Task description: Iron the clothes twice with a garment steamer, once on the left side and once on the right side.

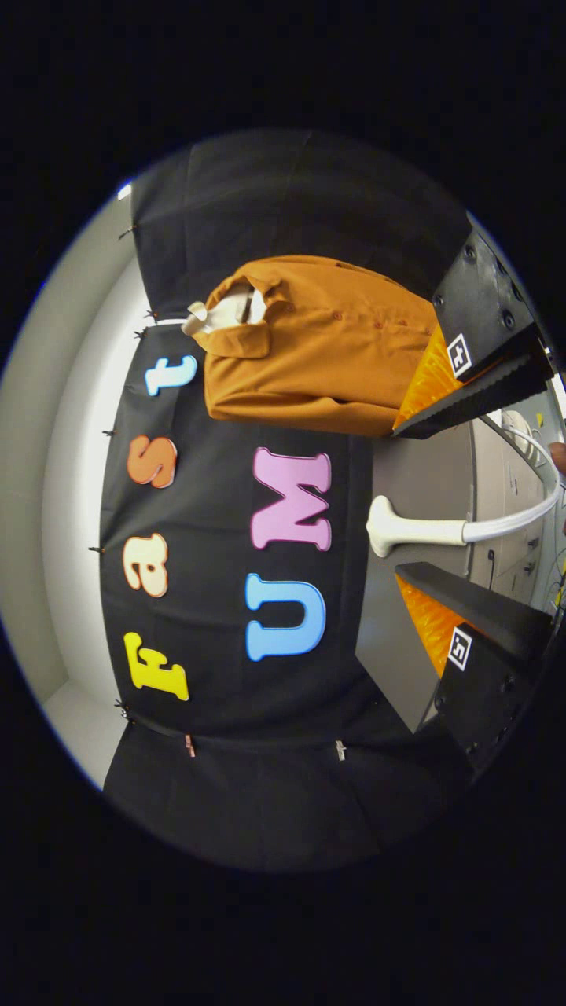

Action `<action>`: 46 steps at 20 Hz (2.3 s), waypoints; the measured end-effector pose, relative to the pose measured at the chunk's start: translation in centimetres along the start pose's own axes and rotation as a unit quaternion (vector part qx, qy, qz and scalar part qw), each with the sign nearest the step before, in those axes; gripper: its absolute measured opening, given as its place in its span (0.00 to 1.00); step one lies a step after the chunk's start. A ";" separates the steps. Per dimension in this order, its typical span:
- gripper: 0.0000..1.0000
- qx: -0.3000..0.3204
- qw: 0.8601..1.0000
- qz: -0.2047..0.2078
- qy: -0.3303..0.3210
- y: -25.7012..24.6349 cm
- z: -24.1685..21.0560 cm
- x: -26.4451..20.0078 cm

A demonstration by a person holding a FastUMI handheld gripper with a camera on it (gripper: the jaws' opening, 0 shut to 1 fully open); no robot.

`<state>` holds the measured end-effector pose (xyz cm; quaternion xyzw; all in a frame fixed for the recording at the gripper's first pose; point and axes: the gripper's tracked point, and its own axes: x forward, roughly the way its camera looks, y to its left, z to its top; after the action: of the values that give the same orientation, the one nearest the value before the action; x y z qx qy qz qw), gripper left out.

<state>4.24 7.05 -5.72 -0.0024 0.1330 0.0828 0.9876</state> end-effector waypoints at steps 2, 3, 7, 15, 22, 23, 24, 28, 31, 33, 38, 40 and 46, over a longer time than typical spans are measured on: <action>0.99 -0.009 0.998 0.012 0.066 0.7 -2.6 2.3; 0.99 -0.016 0.995 0.017 0.095 1.1 -3.8 3.5; 0.99 -0.016 0.985 0.029 0.169 2.4 -7.5 7.2; 1.00 0.008 0.965 0.025 0.261 3.2 -12.7 12.2; 0.45 0.025 0.954 0.011 0.300 2.5 -14.6 13.2; 0.40 0.019 0.956 0.018 0.292 2.2 -14.7 13.8; 0.35 0.019 0.959 0.027 0.283 2.4 -15.0 13.6; 0.30 0.046 0.967 0.049 0.246 2.4 -14.0 13.2; 0.30 0.065 0.972 0.048 0.221 2.1 -13.3 12.3; 0.30 0.060 0.980 0.043 0.185 1.1 -11.6 11.7; 0.30 0.089 0.991 0.052 0.083 -1.3 -5.6 8.2; 0.30 0.092 0.993 0.054 0.046 -2.9 -3.4 6.3; 0.30 0.096 0.994 0.040 -0.035 -10.0 0.5 0.6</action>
<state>6.59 -2.72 -5.61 0.1002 0.1052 0.1092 0.9833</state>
